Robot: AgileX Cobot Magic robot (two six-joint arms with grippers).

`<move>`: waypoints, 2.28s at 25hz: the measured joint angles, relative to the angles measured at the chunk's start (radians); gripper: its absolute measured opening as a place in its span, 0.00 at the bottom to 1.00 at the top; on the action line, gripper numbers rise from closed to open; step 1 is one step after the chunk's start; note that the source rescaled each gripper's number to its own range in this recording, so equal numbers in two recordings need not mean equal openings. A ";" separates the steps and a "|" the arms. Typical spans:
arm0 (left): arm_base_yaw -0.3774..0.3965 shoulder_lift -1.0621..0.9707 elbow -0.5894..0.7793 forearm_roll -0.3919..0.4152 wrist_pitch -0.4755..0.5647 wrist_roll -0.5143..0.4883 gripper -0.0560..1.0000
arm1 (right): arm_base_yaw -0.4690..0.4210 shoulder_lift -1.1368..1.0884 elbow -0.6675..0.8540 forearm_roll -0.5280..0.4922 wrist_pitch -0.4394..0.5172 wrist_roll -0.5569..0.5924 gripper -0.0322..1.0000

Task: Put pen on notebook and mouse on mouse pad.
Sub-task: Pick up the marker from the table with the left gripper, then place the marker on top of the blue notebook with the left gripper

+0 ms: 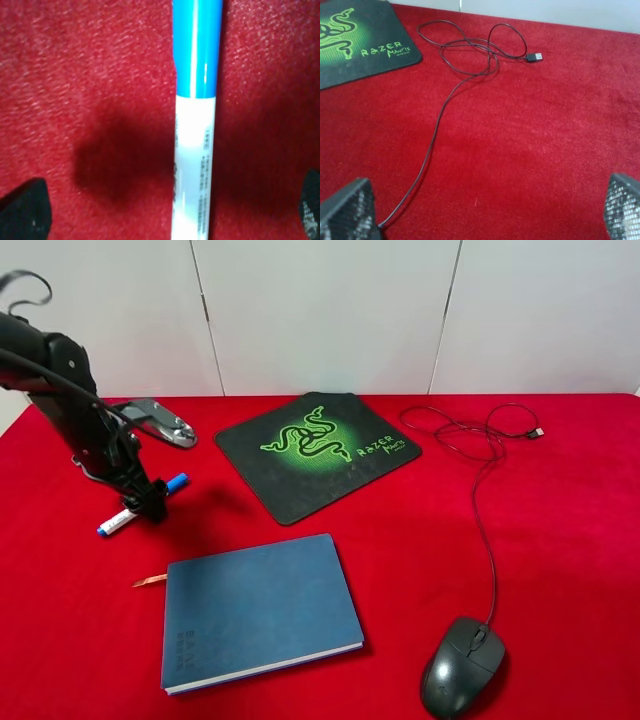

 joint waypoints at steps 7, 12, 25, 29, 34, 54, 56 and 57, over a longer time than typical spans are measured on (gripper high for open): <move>-0.007 0.022 0.000 0.005 -0.023 0.000 0.98 | 0.000 0.000 0.000 0.000 0.000 0.000 1.00; -0.007 0.022 0.000 0.000 -0.026 0.000 0.92 | 0.000 0.000 0.000 0.000 0.000 0.000 1.00; -0.007 0.023 0.000 0.005 -0.029 -0.003 0.37 | 0.000 0.000 0.000 0.000 0.000 0.000 1.00; -0.007 0.023 0.000 0.005 -0.029 -0.004 0.15 | 0.000 0.000 0.000 0.000 0.001 0.000 1.00; -0.007 0.023 0.000 0.005 -0.034 -0.012 0.05 | 0.000 0.000 0.000 0.000 0.001 0.000 1.00; -0.007 -0.235 -0.027 -0.012 0.195 -0.098 0.05 | 0.000 0.000 0.000 0.000 0.000 0.000 1.00; -0.009 -0.276 -0.027 -0.029 0.235 -0.099 0.05 | 0.000 0.000 0.000 0.000 0.000 0.000 1.00; -0.013 -0.296 -0.027 -0.033 0.257 -0.100 0.05 | 0.000 0.000 0.000 0.000 0.000 0.000 1.00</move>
